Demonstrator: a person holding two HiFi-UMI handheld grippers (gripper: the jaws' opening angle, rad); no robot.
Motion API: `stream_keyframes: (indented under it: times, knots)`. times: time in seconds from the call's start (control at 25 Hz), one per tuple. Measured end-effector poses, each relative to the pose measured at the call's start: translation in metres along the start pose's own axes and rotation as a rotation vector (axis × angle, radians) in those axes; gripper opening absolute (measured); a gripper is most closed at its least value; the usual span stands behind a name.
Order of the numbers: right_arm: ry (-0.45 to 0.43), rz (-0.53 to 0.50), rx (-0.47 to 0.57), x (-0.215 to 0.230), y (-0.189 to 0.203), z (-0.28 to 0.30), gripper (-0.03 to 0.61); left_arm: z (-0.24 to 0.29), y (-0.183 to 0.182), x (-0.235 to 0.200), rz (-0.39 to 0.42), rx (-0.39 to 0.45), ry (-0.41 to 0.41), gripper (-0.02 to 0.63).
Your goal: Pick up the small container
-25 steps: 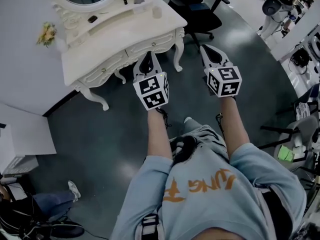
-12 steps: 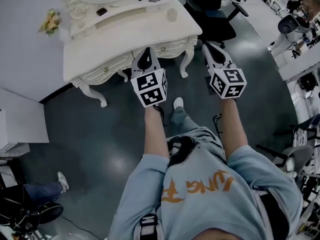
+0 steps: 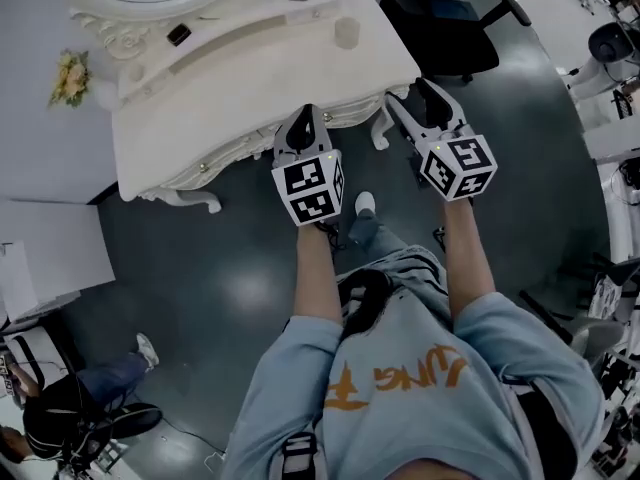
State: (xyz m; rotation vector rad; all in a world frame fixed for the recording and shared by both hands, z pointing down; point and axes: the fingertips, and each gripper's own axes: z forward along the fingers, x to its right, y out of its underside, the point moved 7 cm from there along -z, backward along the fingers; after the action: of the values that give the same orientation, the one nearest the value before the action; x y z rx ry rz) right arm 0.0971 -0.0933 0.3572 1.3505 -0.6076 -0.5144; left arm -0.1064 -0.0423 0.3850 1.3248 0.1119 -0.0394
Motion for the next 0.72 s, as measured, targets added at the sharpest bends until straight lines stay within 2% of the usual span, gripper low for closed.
stream_keyframes:
  times: [0.16, 0.36, 0.72]
  knots:
    - [-0.016, 0.056, -0.042, 0.041, 0.019, 0.048, 0.290, 0.060, 0.004, 0.000, 0.026, -0.074, 0.003, 0.021]
    - [-0.027, 0.059, -0.083, 0.089, 0.025, 0.102, 0.291, 0.124, -0.002, 0.005, 0.043, -0.111, 0.006, 0.021]
    - [-0.077, 0.032, -0.191, 0.106, 0.052, 0.170, 0.291, 0.167, 0.001, -0.012, 0.041, -0.164, -0.028, 0.021]
